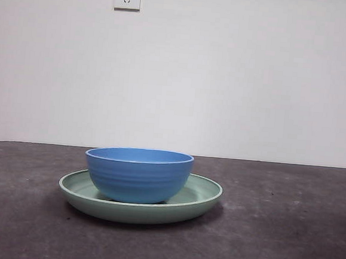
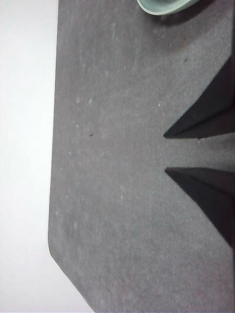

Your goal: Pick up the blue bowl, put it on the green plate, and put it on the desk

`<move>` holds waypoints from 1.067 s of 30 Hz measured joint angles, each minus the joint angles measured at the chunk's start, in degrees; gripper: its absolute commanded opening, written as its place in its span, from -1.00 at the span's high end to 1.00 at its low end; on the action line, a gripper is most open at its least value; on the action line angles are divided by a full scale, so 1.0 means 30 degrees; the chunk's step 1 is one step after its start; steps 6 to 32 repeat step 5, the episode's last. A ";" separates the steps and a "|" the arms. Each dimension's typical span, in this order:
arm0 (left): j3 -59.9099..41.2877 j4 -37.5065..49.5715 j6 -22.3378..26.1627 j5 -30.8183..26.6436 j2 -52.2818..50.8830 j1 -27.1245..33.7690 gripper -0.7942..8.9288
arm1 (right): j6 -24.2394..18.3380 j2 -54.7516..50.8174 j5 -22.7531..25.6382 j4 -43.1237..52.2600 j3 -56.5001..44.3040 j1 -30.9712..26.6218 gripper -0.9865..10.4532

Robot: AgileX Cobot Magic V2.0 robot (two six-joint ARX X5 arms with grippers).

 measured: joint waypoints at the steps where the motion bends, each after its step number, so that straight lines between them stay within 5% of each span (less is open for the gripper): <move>1: 0.0000 0.0000 0.0000 0.0000 0.0000 0.0000 0.65 | 0.0000 0.0000 0.0000 0.0000 0.0000 0.0000 0.78; 32: 0.0000 0.0000 -0.0007 0.0000 0.0000 0.0000 0.65 | 0.0000 0.0000 0.0000 0.0000 0.0007 0.0000 0.78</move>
